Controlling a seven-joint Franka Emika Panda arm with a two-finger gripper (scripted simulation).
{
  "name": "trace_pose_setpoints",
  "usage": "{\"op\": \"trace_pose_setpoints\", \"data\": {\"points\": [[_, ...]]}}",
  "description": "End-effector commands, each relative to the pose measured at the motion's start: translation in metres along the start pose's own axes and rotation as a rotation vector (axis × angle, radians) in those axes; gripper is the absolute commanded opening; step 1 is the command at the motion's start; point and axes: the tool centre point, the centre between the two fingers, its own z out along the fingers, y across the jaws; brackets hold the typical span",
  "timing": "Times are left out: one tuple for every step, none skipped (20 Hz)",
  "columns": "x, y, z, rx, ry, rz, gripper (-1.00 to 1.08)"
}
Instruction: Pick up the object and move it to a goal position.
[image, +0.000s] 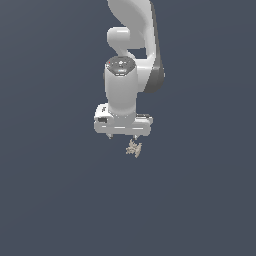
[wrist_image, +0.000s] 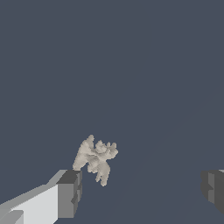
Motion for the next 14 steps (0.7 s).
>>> {"op": "trace_pose_setpoints", "data": {"points": [[0.0000, 0.0000, 0.0000, 0.000, 0.000, 0.000, 1.00], [0.0000, -0.0001, 0.0000, 0.000, 0.000, -0.001, 1.00], [0.0001, -0.0005, 0.0000, 0.001, 0.000, -0.003, 1.00], [0.0002, -0.0010, 0.0000, 0.002, 0.000, -0.006, 1.00], [0.0003, -0.0017, 0.0000, 0.003, 0.000, -0.011, 1.00], [0.0004, -0.0027, 0.0000, 0.005, 0.000, -0.017, 1.00], [0.0006, -0.0038, 0.0000, 0.008, 0.001, -0.024, 1.00], [0.0008, -0.0049, -0.0001, 0.010, 0.001, -0.032, 1.00], [0.0010, -0.0057, -0.0002, 0.012, 0.001, -0.037, 1.00], [0.0011, -0.0063, -0.0003, 0.013, 0.001, -0.042, 1.00], [0.0012, -0.0067, -0.0003, 0.014, 0.001, -0.045, 1.00], [0.0012, -0.0068, -0.0004, 0.014, 0.001, -0.047, 1.00], [0.0012, -0.0067, -0.0005, 0.014, 0.001, -0.047, 1.00], [0.0012, -0.0068, -0.0004, 0.014, 0.001, -0.046, 1.00]]}}
